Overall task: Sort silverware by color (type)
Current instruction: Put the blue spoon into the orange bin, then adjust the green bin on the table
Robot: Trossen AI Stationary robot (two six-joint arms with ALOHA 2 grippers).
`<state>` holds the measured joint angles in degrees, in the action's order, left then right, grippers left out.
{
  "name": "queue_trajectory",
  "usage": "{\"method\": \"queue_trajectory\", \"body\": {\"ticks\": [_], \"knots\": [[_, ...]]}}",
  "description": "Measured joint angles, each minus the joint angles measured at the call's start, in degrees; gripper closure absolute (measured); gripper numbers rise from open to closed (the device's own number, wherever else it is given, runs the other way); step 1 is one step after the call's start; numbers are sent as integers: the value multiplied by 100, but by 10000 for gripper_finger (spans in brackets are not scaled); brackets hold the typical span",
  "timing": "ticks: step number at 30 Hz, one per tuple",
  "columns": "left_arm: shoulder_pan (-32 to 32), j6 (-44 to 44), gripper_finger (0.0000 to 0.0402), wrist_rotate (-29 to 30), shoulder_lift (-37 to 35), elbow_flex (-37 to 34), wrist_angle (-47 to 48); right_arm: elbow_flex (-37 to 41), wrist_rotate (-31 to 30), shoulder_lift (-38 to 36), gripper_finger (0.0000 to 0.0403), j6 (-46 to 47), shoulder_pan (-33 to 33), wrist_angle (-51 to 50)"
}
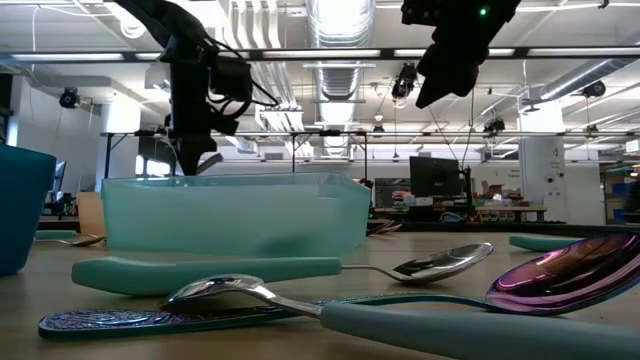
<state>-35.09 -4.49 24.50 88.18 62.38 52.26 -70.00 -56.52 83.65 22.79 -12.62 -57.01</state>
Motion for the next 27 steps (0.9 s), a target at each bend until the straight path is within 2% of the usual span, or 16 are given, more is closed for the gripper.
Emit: {"method": "queue_trajectory", "body": {"ticks": [2, 7, 10, 14, 18, 20, 27], "knots": [[0, 6, 351, -3, 0, -16, 9, 0, 43, -59, 209, 0, 2, -14], [11, 60, 321, -223, -2, -16, 69, 0, 604, -284, 209, 24, 2, -198], [56, 176, 313, -541, -7, 17, 77, 0, 1319, -474, 209, 94, 2, -219], [227, 297, 310, -1411, -15, 241, -56, 2, 2515, -634, 209, 328, 2, -235], [642, 405, 309, -2402, -18, 508, -576, 33, 3432, -695, 209, 623, -27, -262], [943, 389, 309, -2656, -20, 624, -887, 87, 3749, -699, 209, 798, -69, -267], [1964, 291, 308, -2716, -43, 919, -1110, 546, 4460, -705, 209, 1562, -345, -283]]}}
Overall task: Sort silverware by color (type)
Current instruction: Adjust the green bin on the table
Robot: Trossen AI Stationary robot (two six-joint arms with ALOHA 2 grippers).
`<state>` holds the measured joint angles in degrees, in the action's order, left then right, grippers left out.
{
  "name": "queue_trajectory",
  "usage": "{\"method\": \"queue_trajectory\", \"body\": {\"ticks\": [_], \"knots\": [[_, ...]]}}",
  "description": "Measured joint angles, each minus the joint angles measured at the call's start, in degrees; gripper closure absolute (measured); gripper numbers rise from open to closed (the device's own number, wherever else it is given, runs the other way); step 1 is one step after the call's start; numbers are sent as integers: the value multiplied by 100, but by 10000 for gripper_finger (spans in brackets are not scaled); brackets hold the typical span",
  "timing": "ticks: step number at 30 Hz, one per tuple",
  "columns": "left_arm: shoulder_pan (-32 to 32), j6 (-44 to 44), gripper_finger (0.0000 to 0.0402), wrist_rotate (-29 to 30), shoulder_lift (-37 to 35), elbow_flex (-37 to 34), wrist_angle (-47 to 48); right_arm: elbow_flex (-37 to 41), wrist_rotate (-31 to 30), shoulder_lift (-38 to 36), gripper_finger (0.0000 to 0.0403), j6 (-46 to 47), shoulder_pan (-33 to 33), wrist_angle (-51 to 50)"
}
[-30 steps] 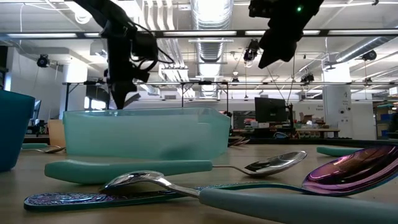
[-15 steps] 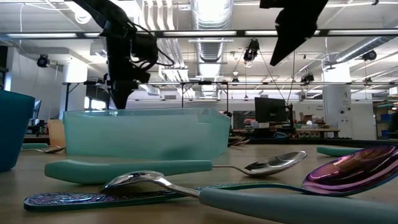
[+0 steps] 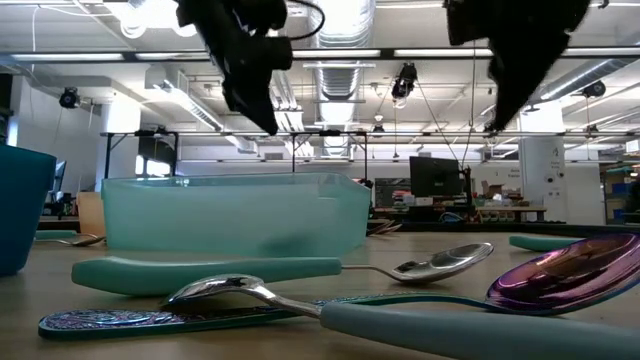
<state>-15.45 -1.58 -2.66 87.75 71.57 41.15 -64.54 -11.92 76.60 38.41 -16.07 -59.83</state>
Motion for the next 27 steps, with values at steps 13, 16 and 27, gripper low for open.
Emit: {"method": "queue_trajectory", "body": {"ticks": [13, 16, 27], "knots": [[1593, 1324, 308, 219, 56, -334, -207, 937, 322, 0, 209, 1209, -674, 9], [1773, 1417, 308, 255, 150, -475, -803, 1058, 340, 0, 209, 1403, -762, 7], [1808, 1427, 308, 273, 1026, -779, -2371, 1248, 340, 1, 209, 1815, -1060, 6]]}}
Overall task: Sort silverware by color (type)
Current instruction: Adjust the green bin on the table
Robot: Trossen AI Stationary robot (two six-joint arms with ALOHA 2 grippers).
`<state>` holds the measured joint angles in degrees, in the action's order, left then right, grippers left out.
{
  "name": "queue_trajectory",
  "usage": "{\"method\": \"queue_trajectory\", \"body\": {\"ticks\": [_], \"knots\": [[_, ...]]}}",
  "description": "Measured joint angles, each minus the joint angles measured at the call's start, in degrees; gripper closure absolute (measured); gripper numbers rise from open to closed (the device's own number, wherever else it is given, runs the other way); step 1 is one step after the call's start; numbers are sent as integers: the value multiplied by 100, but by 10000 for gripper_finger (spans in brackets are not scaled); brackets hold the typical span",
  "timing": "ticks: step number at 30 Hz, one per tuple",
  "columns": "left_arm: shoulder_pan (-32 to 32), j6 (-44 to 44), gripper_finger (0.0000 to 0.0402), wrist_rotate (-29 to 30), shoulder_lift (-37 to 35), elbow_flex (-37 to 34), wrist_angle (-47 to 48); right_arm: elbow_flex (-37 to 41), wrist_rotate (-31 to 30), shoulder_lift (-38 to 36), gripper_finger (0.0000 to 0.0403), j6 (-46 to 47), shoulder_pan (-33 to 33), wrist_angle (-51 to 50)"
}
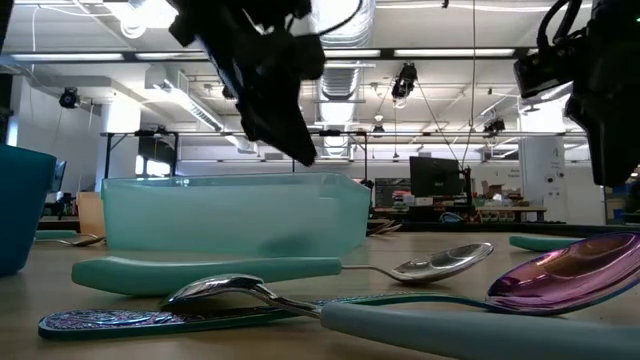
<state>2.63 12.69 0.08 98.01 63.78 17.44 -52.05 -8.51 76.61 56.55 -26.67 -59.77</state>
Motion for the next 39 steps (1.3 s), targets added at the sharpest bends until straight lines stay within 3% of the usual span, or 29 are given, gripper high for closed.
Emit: {"method": "queue_trajectory", "body": {"ticks": [8, 21, 29, 39], "knots": [[0, 296, 308, -4, 740, -3, -829, 22, 10, 1, 209, 63, -119, 0], [-16, 474, 308, -63, 899, 3, -2623, 22, -2, 1, 209, -17, -123, -2], [28, 801, 308, -63, 822, 6, -1878, 22, -4, 3, 209, -37, -123, -1], [250, 1574, 308, -13, 838, 4, -1681, 22, -66, 10, 209, -251, -123, 7]]}}
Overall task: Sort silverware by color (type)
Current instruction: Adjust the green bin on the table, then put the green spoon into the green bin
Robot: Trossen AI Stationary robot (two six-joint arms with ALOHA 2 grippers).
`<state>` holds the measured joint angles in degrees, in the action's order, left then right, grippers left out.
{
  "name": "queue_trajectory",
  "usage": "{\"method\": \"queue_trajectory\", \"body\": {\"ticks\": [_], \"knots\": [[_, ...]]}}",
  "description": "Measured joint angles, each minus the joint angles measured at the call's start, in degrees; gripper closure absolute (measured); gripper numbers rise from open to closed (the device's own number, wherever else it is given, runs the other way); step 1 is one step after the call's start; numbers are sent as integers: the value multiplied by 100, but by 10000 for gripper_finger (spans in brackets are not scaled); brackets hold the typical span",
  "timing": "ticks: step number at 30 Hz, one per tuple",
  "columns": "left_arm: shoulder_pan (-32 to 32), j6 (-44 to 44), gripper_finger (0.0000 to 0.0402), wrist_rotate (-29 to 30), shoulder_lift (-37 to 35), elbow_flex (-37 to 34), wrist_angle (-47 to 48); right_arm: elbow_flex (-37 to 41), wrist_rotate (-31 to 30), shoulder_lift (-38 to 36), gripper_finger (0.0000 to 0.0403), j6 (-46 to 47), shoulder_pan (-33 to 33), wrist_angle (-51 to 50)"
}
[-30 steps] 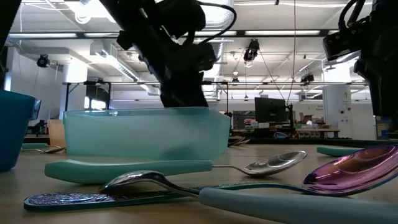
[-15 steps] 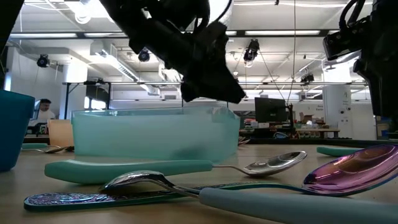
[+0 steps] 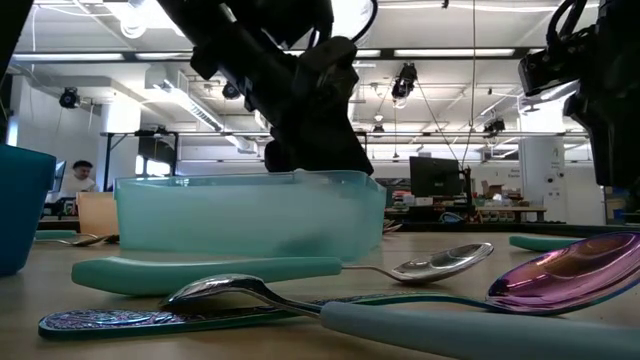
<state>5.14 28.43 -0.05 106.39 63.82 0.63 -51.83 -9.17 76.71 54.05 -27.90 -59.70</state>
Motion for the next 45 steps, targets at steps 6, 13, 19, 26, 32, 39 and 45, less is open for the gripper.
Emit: {"method": "queue_trajectory", "body": {"ticks": [6, 13, 19, 26, 32, 39, 45], "knots": [[119, 353, 313, 13, 10, 1, 86, 25, -10, 0, 209, -72, 0, 18], [215, 427, 344, 8, 52, 1, -109, 166, -128, 0, 209, -144, 2, 20], [182, 419, 380, -60, 346, 1, -875, 247, -137, 0, 209, -92, 2, 25], [21, 387, 399, -74, 820, 226, -1596, 249, -135, 0, 209, -64, 2, 19], [-224, 81, 401, -40, 1044, 602, -1541, 251, -132, 0, 209, 4, 2, 16], [-316, 35, 401, -327, 1022, 705, -1367, 251, -133, 0, 209, 2, 2, 17], [-156, -130, 402, -864, 698, 773, -1361, 376, -136, 0, 209, 105, 2, 225]]}}
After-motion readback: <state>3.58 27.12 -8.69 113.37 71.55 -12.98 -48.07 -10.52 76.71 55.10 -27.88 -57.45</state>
